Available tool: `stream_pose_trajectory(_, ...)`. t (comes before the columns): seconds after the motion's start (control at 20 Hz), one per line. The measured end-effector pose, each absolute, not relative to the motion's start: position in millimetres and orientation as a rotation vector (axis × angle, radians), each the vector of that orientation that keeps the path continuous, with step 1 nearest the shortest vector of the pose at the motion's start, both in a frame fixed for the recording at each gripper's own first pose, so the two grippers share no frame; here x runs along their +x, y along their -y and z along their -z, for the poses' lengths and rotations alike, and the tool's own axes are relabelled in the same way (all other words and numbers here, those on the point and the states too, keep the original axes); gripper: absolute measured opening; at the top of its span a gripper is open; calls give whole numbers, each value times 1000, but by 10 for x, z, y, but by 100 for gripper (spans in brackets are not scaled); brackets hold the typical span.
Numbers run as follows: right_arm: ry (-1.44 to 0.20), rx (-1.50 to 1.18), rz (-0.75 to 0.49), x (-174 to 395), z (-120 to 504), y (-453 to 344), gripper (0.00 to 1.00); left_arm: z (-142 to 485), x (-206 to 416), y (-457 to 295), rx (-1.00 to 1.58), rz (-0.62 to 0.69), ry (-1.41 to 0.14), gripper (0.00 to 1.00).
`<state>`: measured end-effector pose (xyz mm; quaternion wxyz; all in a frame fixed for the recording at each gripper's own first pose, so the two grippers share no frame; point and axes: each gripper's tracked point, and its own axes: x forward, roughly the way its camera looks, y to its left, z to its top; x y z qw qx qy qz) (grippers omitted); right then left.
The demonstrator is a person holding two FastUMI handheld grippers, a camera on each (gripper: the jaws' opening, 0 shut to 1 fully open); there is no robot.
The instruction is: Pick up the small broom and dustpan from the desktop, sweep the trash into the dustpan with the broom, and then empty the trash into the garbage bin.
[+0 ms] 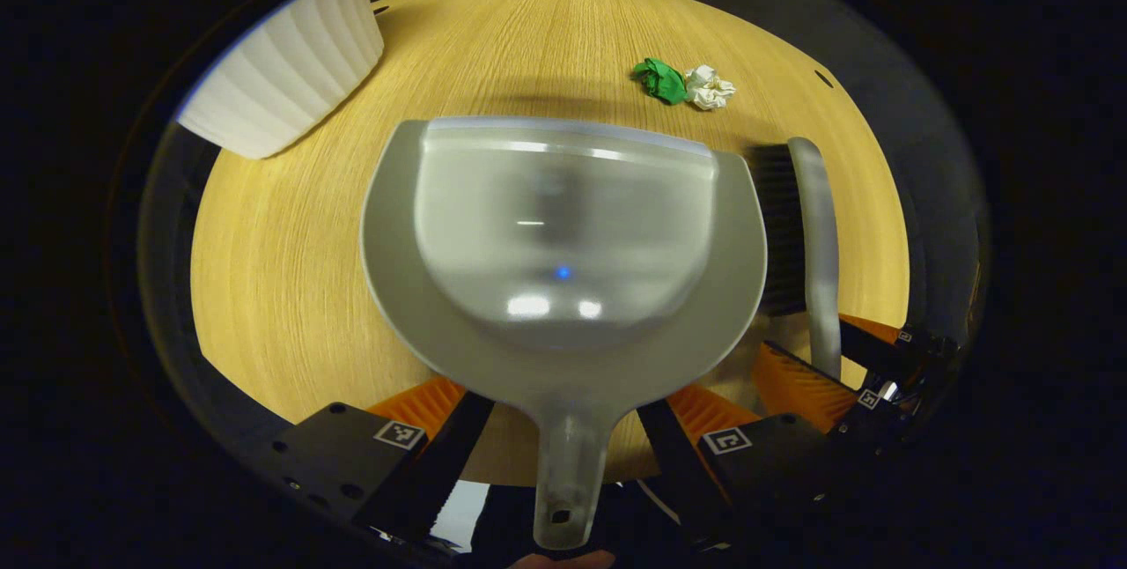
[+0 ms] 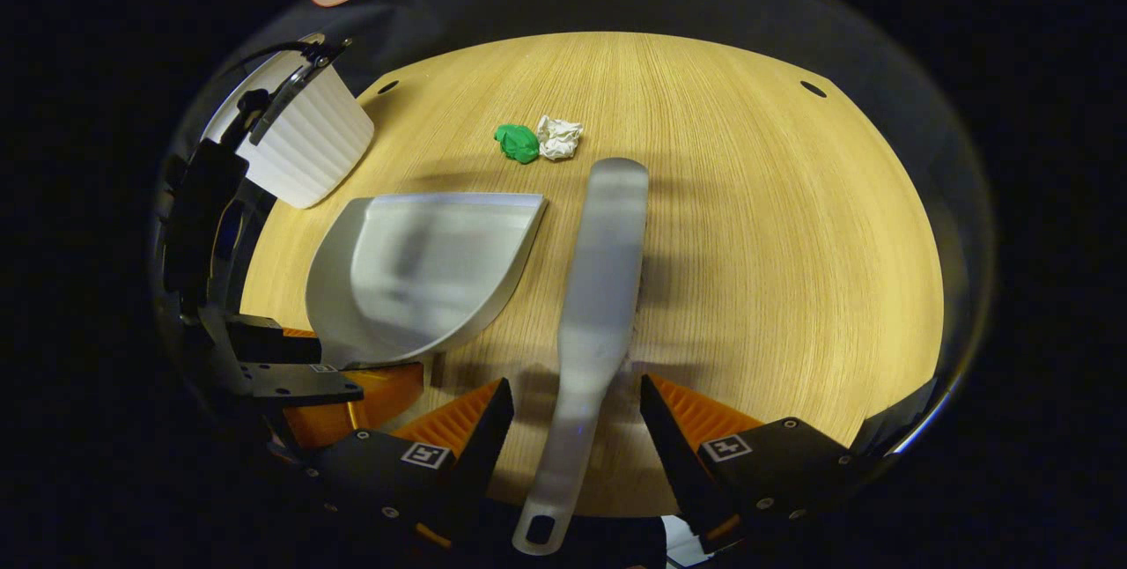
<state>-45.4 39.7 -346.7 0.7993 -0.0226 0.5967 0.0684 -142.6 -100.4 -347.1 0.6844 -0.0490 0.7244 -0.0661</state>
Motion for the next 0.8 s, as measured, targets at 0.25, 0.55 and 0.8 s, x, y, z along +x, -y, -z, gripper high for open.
stream_pose_trajectory(0.25, -1313, -45, -123, -406, 3516, -370, 48, 3503, -1484, 1074, -79, 189, -1673, 83)
stream_pose_trajectory(0.55, -1341, -35, -103, -346, 3511, -285, 21, 3494, -1510, 1043, -57, 186, -1701, 37)
stream_pose_trajectory(0.8, -1333, -51, -119, -92, 3466, -174, 17, 3488, -1454, 1034, -30, 230, -1694, 32)
